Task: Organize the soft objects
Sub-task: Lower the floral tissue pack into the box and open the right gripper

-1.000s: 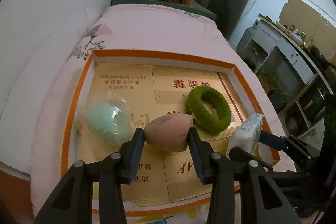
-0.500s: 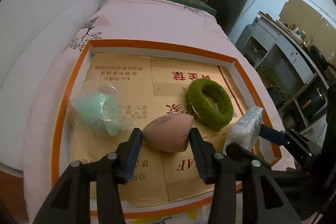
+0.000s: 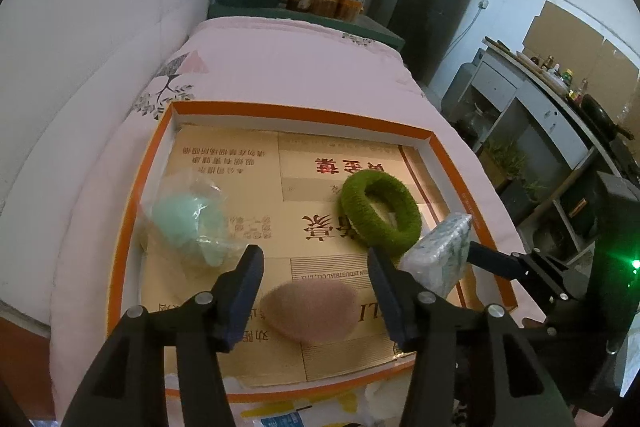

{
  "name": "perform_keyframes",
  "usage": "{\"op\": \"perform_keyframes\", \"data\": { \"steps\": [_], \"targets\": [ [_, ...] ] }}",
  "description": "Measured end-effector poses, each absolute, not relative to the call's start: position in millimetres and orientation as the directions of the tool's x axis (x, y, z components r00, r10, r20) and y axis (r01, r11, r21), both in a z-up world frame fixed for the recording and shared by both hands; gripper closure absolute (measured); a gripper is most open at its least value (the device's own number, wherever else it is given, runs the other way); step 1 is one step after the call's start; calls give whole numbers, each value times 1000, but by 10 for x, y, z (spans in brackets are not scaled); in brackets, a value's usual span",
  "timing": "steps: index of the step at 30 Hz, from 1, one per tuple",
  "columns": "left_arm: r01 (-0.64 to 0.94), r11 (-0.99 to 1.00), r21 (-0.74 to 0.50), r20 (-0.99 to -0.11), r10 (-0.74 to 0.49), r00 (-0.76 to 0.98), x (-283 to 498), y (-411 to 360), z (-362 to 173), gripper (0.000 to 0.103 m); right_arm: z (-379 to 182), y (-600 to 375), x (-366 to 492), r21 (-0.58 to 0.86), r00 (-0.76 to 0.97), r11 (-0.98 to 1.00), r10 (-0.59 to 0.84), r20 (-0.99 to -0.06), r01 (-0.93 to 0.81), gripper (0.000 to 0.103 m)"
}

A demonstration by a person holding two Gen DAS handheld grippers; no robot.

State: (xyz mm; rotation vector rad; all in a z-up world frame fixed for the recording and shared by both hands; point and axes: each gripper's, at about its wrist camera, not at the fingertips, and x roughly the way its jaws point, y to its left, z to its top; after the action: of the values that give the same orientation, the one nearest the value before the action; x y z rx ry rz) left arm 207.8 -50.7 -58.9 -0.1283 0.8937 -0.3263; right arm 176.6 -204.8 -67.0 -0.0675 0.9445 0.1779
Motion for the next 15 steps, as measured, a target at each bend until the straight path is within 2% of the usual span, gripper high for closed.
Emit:
{"op": "perform_keyframes", "data": {
  "steps": [15],
  "targets": [
    [223, 943, -245, -721, -331, 609, 1996, -461, -494, 49, -566, -2095, 1717, 82, 602, 978, 182, -778, -191, 22]
  ]
}}
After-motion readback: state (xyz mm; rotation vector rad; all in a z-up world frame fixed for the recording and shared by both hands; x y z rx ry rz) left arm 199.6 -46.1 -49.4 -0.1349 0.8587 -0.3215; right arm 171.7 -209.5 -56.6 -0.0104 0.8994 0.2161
